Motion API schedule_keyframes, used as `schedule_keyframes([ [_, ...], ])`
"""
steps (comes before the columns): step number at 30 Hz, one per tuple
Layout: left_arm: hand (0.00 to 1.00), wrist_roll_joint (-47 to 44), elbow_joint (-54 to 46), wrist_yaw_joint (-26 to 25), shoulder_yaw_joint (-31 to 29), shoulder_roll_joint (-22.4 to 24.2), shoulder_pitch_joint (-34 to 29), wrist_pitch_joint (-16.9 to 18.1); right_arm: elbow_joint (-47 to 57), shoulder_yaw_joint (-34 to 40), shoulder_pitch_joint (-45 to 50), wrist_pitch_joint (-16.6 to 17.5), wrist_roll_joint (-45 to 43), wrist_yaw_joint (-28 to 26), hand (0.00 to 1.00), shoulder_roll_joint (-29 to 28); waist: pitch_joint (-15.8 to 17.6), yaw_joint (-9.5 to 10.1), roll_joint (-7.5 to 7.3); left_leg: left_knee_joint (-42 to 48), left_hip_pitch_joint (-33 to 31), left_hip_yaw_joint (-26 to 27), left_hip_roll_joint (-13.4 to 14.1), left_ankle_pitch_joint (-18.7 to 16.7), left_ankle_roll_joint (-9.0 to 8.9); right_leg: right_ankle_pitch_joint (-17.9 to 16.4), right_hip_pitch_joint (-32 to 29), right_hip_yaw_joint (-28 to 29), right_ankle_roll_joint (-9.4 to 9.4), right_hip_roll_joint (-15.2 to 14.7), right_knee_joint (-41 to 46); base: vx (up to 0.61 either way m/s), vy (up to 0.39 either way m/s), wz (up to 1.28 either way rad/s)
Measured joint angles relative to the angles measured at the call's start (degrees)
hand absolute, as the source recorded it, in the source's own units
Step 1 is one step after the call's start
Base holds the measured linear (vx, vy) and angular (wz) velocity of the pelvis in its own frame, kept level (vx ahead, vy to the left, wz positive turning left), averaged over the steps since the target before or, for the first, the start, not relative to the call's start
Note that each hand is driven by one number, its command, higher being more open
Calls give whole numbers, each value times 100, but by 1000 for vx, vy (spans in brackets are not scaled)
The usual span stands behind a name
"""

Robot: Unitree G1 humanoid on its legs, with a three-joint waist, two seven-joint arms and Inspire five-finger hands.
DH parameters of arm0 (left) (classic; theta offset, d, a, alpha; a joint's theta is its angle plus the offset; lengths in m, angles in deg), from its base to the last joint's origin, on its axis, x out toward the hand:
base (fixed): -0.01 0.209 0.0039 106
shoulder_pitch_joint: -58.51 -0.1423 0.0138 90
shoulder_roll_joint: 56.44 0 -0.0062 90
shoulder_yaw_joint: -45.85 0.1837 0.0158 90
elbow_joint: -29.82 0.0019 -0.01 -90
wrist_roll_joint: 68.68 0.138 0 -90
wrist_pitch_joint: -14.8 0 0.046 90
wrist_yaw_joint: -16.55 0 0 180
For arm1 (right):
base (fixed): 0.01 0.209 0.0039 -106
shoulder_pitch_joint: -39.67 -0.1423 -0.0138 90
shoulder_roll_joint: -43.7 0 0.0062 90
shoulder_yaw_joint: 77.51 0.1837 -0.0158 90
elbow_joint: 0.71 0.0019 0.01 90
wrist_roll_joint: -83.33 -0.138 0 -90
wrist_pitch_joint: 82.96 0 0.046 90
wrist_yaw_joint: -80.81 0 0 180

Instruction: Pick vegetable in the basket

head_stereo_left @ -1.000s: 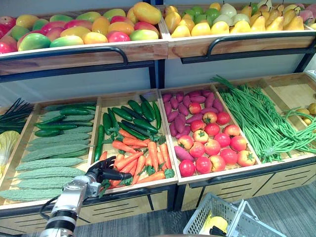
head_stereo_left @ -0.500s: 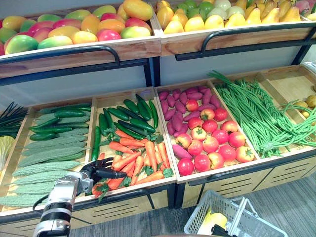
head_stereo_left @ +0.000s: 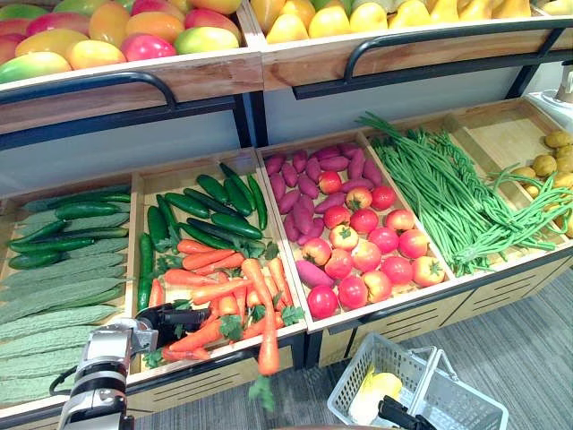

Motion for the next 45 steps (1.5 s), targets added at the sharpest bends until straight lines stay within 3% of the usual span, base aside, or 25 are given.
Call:
schedule_keyframes([
  [9, 0, -79, 47, -339, -34, 11, 52, 172, 15, 55, 14, 21, -7, -25, 0, -5, 12, -22, 48, -10, -18, 46, 109, 67, -60, 25, -47, -1, -40, 100, 3, -79, -117, -4],
  [17, 0, -1084, 87, -722, 9, -56, 48, 372, 147, 150, 125, 56, -176, -34, 0, -85, 8, 9, 54, -14, -45, 27, 110, 130, -32, 24, -83, -26, -40, 100, 54, -58, -76, 2],
  [24, 0, -1468, -846, -888, 558, -701, 55, 1055, 162, 322, 153, -12, -479, -15, 0, -136, -96, 98, 74, -18, -274, -129, 128, 218, 11, 53, -221, -131, -75, 110, 88, -51, -68, 12],
  [28, 0, -1613, -1252, -993, 680, -827, 265, 1385, 173, 502, 244, -45, -608, 0, 0, -176, -222, 197, 90, -18, -323, -168, 129, 239, 38, 102, -224, -141, -73, 110, 84, -45, -44, 6],
  [36, 0, -1726, -1582, -1019, 1198, -843, 579, 1456, 271, 586, 268, -62, -682, 0, 0, -279, -322, 177, 115, -22, -441, -171, 146, 237, 139, 344, -299, -121, -28, 112, -30, -69, -36, -1],
  [45, 0, -1947, -1785, -1084, 1316, -830, 689, 1451, 284, 890, 454, -55, -1182, 300, 0, -442, -474, 160, 51, -23, -581, 16, 221, 243, 151, 665, -432, -80, -3, 140, -168, -69, -42, -3],
])
